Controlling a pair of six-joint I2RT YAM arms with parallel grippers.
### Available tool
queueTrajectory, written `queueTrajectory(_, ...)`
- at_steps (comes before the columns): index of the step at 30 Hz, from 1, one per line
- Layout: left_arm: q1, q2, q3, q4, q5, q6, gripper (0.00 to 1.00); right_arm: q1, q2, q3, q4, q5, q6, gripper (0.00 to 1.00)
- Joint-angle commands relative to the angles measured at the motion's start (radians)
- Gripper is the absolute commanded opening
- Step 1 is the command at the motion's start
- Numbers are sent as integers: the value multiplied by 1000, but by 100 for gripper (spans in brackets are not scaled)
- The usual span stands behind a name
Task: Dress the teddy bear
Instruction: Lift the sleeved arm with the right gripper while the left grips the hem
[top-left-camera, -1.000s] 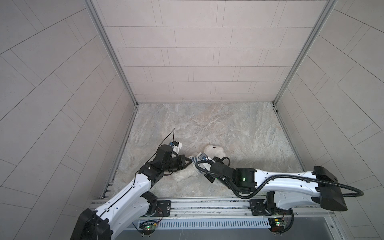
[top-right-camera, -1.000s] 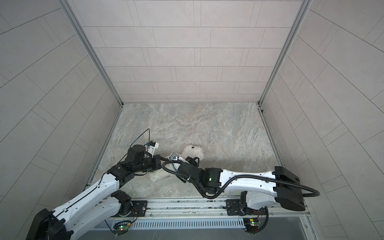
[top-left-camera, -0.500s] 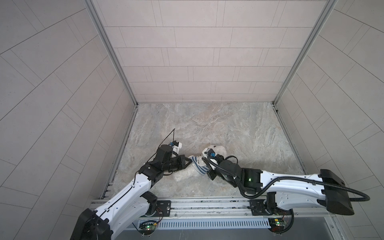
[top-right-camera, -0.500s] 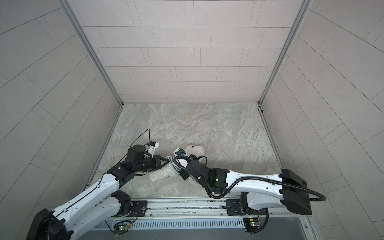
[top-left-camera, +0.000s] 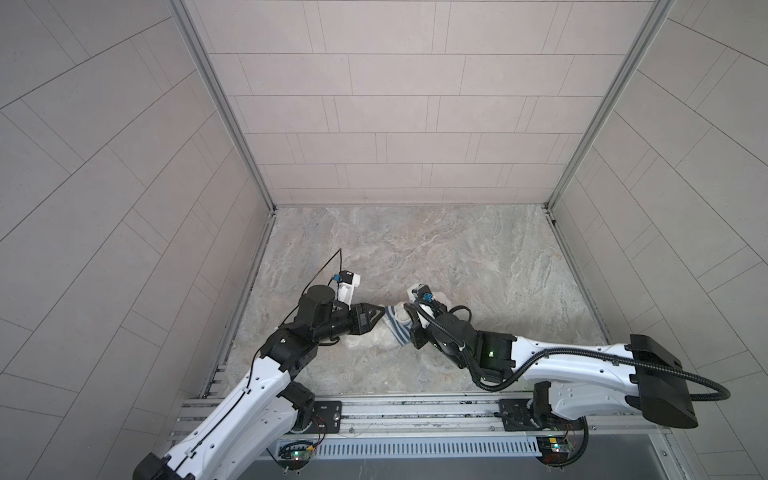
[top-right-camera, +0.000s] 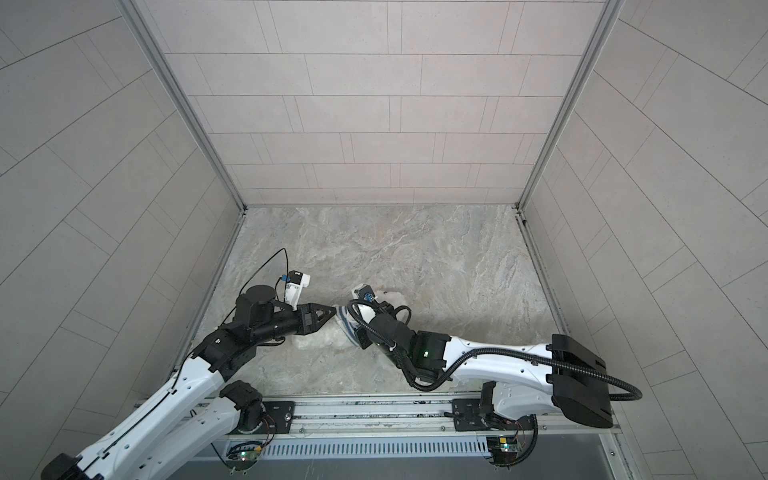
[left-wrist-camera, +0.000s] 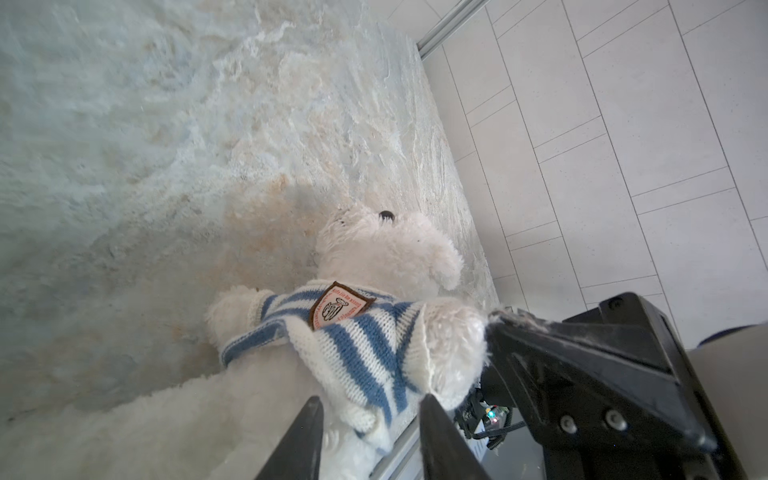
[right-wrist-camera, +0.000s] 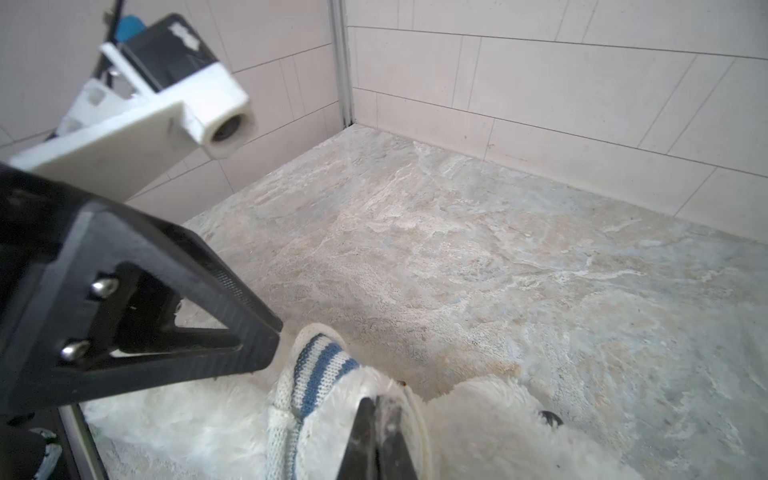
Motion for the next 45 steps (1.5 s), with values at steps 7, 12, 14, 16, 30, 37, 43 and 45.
queueTrajectory(7,-7,-54,69,-23,10,-93,48,-22,-1,127,-63,91,186,0)
queueTrajectory(12,-13,-43,112,-10,43,-145,49,-25,21,156,-64,135,261,0)
queueTrajectory(14,-13,-16,120,10,56,-169,48,-25,29,166,-67,137,277,0)
queueTrajectory(16,-13,3,121,36,47,-185,48,-25,40,180,-72,135,283,0)
queueTrajectory(30,-84,152,48,120,-104,-193,45,-25,118,176,-13,89,348,0)
queueTrajectory(37,-95,208,19,181,-157,-199,42,-28,129,157,24,60,353,0)
queueTrajectory(43,-95,242,-39,300,-161,-231,24,-35,129,135,79,3,347,0)
queueTrajectory(45,-95,251,-50,324,-153,-231,16,-46,131,115,134,-55,343,0)
